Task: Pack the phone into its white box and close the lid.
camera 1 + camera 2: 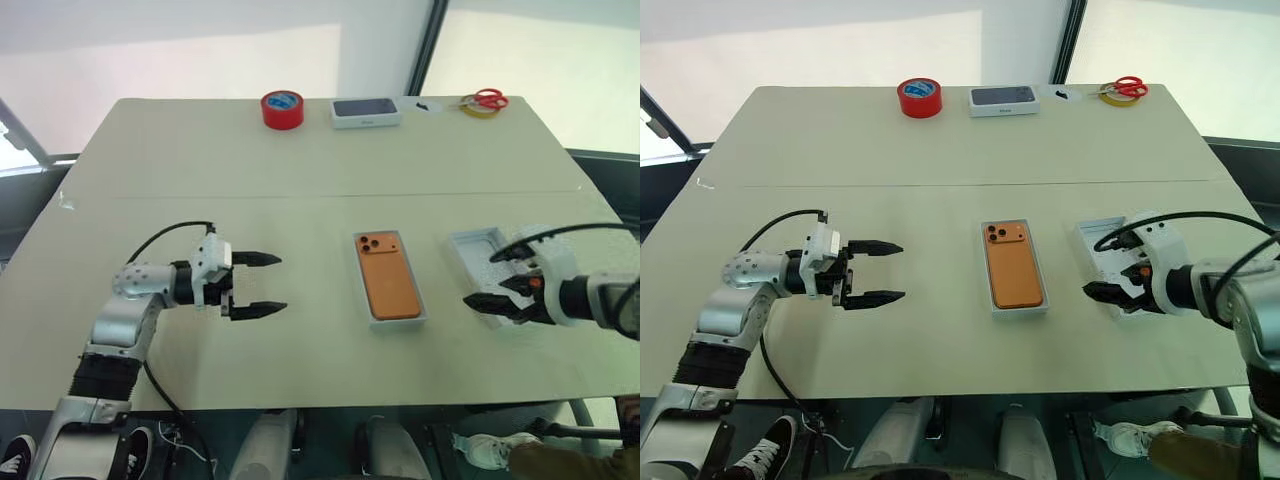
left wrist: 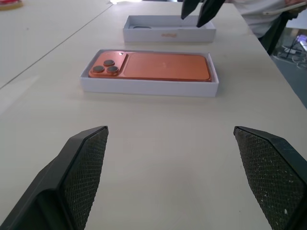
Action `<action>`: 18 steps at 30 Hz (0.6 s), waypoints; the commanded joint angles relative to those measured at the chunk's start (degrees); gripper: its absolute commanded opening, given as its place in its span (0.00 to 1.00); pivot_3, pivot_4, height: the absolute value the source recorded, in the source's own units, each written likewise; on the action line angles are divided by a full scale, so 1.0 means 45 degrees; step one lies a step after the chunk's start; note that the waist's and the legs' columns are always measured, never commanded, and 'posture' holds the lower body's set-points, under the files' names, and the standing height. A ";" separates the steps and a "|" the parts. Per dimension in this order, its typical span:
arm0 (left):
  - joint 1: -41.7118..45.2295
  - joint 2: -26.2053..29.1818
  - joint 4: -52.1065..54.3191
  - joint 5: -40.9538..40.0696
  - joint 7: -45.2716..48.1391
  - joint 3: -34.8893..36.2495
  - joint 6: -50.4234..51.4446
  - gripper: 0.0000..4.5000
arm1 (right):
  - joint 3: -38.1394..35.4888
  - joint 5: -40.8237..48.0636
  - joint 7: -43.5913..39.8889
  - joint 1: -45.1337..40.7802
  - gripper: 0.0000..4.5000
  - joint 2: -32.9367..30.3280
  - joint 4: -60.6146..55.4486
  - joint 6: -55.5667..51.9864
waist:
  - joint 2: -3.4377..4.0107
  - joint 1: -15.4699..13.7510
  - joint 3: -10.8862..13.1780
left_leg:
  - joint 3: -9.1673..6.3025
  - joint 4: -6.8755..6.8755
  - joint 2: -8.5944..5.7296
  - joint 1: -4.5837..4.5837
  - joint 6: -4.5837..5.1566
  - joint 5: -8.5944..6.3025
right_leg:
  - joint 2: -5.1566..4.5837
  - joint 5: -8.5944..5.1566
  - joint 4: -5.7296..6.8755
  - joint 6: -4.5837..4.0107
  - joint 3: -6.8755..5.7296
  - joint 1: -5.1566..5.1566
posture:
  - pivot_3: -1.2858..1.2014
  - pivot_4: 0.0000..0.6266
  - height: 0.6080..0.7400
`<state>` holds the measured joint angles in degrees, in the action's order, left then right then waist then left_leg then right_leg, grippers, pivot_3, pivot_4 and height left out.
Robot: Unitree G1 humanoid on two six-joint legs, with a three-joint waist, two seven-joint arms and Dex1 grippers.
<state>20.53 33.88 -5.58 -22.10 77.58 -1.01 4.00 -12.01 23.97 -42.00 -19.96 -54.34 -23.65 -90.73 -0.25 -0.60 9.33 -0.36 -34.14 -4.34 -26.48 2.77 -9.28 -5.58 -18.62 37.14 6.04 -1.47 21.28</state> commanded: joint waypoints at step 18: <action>-0.0841 0.0254 0.1919 -0.0634 -0.0856 0.0110 0.0183 1.00 | 0.2072 0.0273 0.1764 -0.0801 0.03 0.0726 0.1357 0.0212 | 0.0004 0.0075 0.0001 | 0.0004 -0.0007 0.0001 -0.0001 0.0030 0.0013 | 0.0006 0.0024 0.0016 0.0038 0.0001 0.0007 | 0.52 0.24 0.99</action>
<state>16.44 34.87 1.07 -24.09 74.16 -0.97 4.71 -3.08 24.90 -34.43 -24.34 -51.72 -17.51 -90.34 -0.24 -0.26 9.33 -0.34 -34.17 -4.33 -26.48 2.90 -9.22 -5.55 -18.51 37.21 6.21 -1.46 21.31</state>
